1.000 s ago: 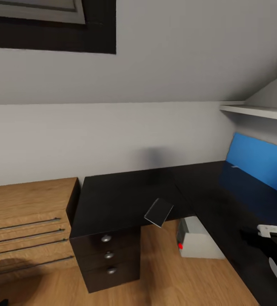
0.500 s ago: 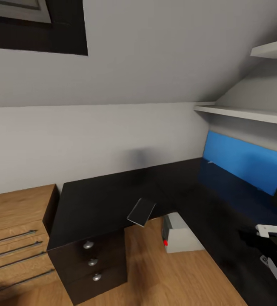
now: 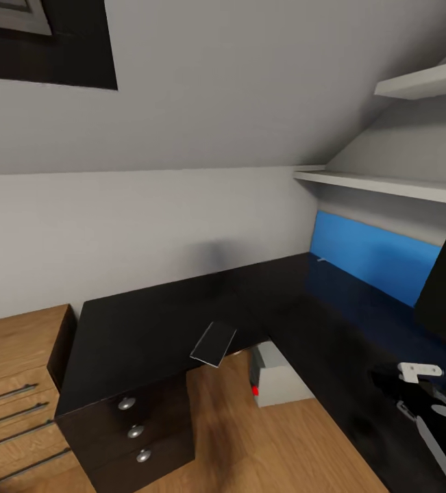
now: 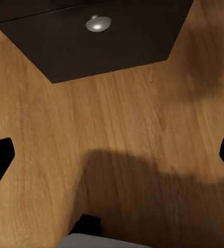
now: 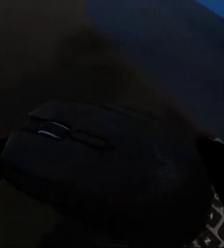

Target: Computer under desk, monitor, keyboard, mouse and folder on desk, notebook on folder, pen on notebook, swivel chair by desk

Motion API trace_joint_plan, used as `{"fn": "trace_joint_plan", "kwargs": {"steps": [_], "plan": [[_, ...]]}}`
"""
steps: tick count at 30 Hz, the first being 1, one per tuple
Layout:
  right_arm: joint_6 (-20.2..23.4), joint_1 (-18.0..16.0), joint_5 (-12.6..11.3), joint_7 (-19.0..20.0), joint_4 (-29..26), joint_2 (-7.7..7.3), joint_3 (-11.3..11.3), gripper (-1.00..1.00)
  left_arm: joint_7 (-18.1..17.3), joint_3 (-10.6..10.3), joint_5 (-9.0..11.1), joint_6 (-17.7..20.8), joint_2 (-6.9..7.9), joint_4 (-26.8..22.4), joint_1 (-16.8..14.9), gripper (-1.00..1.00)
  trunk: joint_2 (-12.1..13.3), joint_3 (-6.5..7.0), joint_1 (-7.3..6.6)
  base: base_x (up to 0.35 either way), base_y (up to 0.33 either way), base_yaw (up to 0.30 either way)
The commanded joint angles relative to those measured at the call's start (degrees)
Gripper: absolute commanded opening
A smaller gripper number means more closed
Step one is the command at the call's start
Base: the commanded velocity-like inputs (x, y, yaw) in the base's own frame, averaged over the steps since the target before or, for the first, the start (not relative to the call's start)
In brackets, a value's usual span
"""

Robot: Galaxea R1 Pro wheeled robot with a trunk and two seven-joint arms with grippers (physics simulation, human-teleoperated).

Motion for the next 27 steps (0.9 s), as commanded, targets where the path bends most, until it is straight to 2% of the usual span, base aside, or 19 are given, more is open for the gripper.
{"fn": "trace_joint_plan", "kwargs": {"steps": [1,3,6,8,9,10,11,14,16,18,22,27], "plan": [[0.0,-0.1,-0.4,-0.2,0.0,0.32,0.0,-1.0,0.4,-0.4,0.6,-0.1,0.05,0.0,-0.1,1.0,0.0,-0.07,0.02,0.214,-0.013,-0.005],[-0.2,-0.2,-0.3,-0.5,0.2,1.81,0.1,-1.0,0.4,-0.4,0.6,-0.1,0.05,0.0,0.0,1.0,0.0,-0.07,0.02,0.263,-0.038,-0.003],[-0.2,-1.2,-0.2,-2.1,2.5,3.26,0.1,-1.0,0.3,-0.3,0.6,-0.1,0.05,0.0,0.0,1.0,0.0,-0.07,0.02,0.216,-0.027,-0.001],[-0.3,-6.1,-0.2,-4.3,8.6,3.76,0.0,-1.0,0.3,-0.3,0.6,-0.1,0.05,0.0,0.0,1.0,0.0,-0.07,0.02,0.063,-0.007,0.0],[-0.3,-7.5,-0.2,-4.5,10.3,3.81,0.0,-1.0,0.3,-0.3,0.6,-0.1,0.05,0.0,0.0,1.0,0.0,-0.07,0.02,0.039,-0.004,0.0],[-0.5,-11.9,0.0,-5.0,16.2,3.92,0.0,-1.0,0.3,-0.3,0.6,-0.1,0.05,0.0,0.0,1.0,0.0,-0.07,0.02,0.02,-0.002,0.0],[-0.6,-14.8,0.4,-5.2,20.4,3.98,0.0,-1.0,0.3,-0.4,0.6,-0.1,0.05,0.0,0.0,1.0,0.0,-0.07,0.02,0.013,-0.001,0.0],[-2.3,-22.1,3.4,-5.6,30.8,4.06,0.0,-1.0,0.3,-0.4,0.6,-0.2,0.05,0.0,0.0,1.0,0.0,-0.07,0.02,0.006,-0.001,0.0],[-3.1,-24.8,5.7,-5.7,34.5,4.08,0.0,-1.0,0.3,-0.4,0.6,-0.3,0.01,0.0,0.0,1.0,0.0,-0.07,0.02,0.002,0.0,0.0],[-3.4,-26.2,7.0,-7.3,36.6,4.08,0.0,-1.0,0.3,-0.5,0.5,-0.3,-0.08,0.0,0.0,1.0,0.0,-0.07,0.02,0.0,0.0,0.0],[-3.6,-26.7,7.4,-10.7,40.2,4.1,0.0,-1.0,0.3,-0.6,0.5,-0.3,-0.17,0.0,0.0,1.0,0.0,-0.07,0.02,0.005,-0.046,0.0],[-3.5,-26.8,7.6,-11.9,42.5,4.2,0.0,-1.0,0.4,-0.6,0.5,-0.4,-0.15,-0.1,-0.1,1.0,0.0,-0.07,0.02,0.052,-0.177,0.0]]}}
